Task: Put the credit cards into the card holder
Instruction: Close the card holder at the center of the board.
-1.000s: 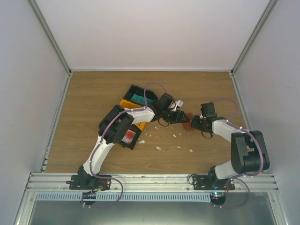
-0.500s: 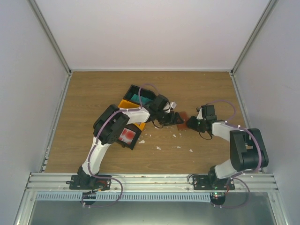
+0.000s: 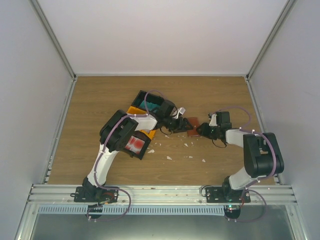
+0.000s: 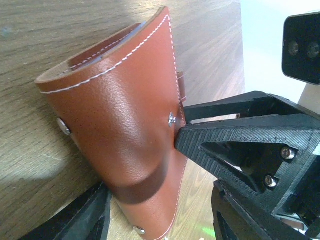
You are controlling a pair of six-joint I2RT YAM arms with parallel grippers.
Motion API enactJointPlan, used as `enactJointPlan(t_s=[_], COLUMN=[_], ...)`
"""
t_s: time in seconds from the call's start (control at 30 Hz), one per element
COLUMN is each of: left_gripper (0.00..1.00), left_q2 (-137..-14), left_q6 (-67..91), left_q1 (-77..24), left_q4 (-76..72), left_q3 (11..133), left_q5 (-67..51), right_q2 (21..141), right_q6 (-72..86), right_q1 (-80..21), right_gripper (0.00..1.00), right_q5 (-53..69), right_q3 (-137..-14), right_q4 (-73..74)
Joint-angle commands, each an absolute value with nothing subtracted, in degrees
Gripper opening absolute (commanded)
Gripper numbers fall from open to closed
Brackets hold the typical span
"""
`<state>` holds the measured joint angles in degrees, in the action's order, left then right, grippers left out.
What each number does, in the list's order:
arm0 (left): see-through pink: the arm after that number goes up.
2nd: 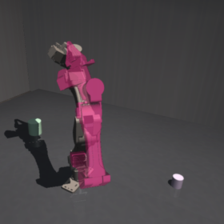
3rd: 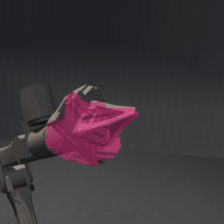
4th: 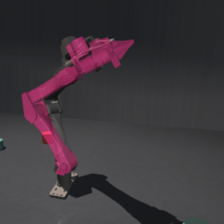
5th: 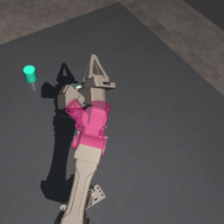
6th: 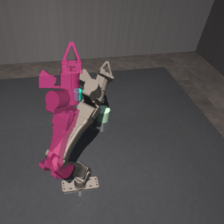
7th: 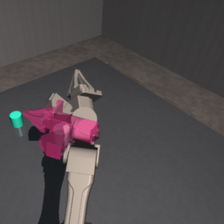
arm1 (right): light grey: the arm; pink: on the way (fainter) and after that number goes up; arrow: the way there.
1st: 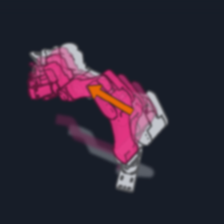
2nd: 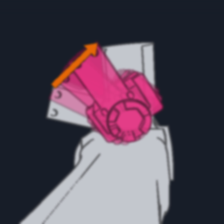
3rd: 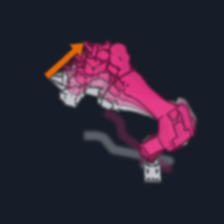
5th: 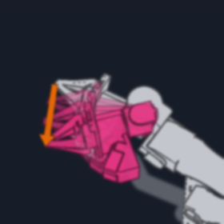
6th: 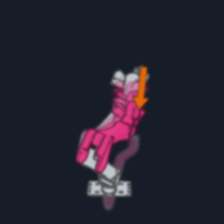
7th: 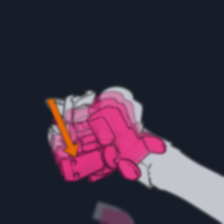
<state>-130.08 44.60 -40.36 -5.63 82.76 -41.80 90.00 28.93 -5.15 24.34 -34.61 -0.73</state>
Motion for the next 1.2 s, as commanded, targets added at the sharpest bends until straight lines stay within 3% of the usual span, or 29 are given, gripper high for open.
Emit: enactJointPlan(t_s=[0.0,0.23,0.4,0.57,0.63,0.73,0.97,1.17], left_gripper=[0.61,0.61,0.53,0.3,0.15,0.0,0.0,0.0], left_q2=[-132.62,-129.91,-125.95,-124.06,-123.39,-121.66,-113.84,-108.26], left_q6=[44.71,47.42,47.87,44.68,43.06,40.27,33.03,31.85], left_q1=[-41.75,-41.25,-41.05,-40.96,-40.96,-40.87,-40.34,-37.9], left_q4=[-7.12,-11.6,-13.08,-10.35,-9.47,-7.35,-0.77,10.4], left_q3=[80.92,77.2,73.64,72.24,71.86,71.28,71.37,73.23], left_q5=[-41.58,-45.32,-45.27,-42.49,-41.96,-41.01,-44.83,-54.26], right_q2=[93.44,93.51,93.71,92.37,90.25,85.38,68.9,59.94], right_q6=[28.82,30.28,29.69,28.59,28.48,29.01,30.05,22.81], right_q1=[-6.45,-6.58,-6.58,-6.55,-6.59,-6.53,-6.57,-7.08], right_gripper=[0.28,0.21,0.2,0.2,0.23,0.29,0.46,0.5], right_q5=[29.19,35.6,38.82,38.32,36.39,31.47,19.74,28.5], right_q3=[-31.98,-29.73,-28.03,-27.41,-27.47,-27.98,-27.76,-26.02], right_q4=[3.69,0.29,-1.15,-0.29,0.45,4.23,8.72,4.42])
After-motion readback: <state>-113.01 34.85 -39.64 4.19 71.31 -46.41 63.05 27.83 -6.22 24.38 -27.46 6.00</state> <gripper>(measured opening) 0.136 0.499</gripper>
